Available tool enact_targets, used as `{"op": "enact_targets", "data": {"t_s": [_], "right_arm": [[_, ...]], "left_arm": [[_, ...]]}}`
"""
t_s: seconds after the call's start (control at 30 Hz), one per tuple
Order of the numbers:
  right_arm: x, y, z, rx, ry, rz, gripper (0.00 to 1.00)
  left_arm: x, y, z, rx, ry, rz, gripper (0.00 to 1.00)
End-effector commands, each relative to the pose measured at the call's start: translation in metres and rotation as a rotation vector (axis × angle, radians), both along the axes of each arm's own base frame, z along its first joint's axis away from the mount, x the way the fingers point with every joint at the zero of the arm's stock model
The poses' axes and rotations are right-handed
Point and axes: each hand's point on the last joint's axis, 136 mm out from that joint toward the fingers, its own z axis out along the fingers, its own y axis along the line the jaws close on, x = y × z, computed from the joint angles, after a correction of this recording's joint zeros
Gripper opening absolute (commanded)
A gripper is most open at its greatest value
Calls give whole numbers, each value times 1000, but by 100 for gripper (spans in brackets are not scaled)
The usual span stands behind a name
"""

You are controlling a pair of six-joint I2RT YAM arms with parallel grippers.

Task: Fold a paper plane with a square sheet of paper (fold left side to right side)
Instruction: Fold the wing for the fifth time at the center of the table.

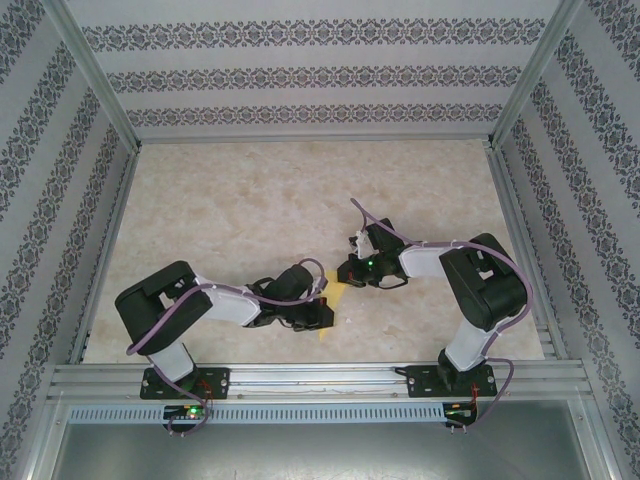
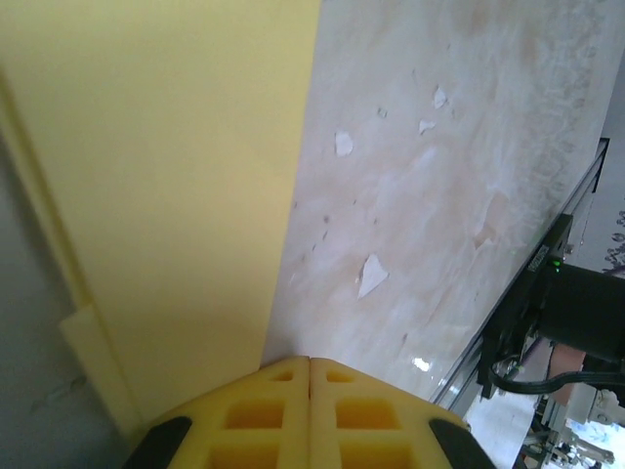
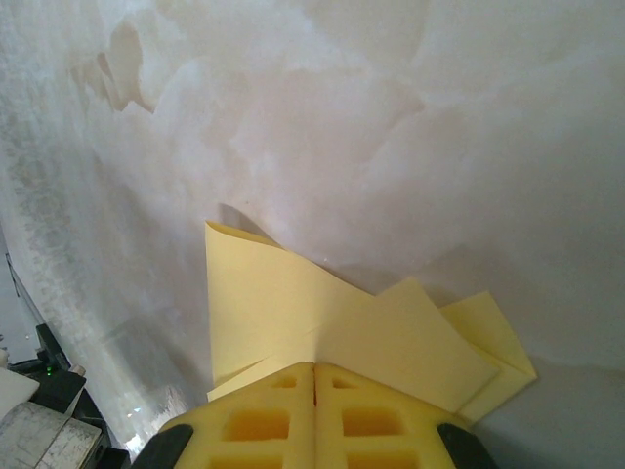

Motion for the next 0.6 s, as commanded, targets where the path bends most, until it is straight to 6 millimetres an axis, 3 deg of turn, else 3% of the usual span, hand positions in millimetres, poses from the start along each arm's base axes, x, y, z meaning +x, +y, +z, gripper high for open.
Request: {"op": "enact_targets", "data": {"t_s": [0.0,0.23,0.57], "right_arm": [[-28,-52,-58,-275,135,-51,0],[-26,-56,-58,-280,137,-53,0],[-20,-57,-56,-273,122,-49,0]], "left_arm": [[-19,10,-6,17,56,-45,0],[-43,23,-19,80,87,-101,0],[-60,39,-26,130,103,-120,0]]}}
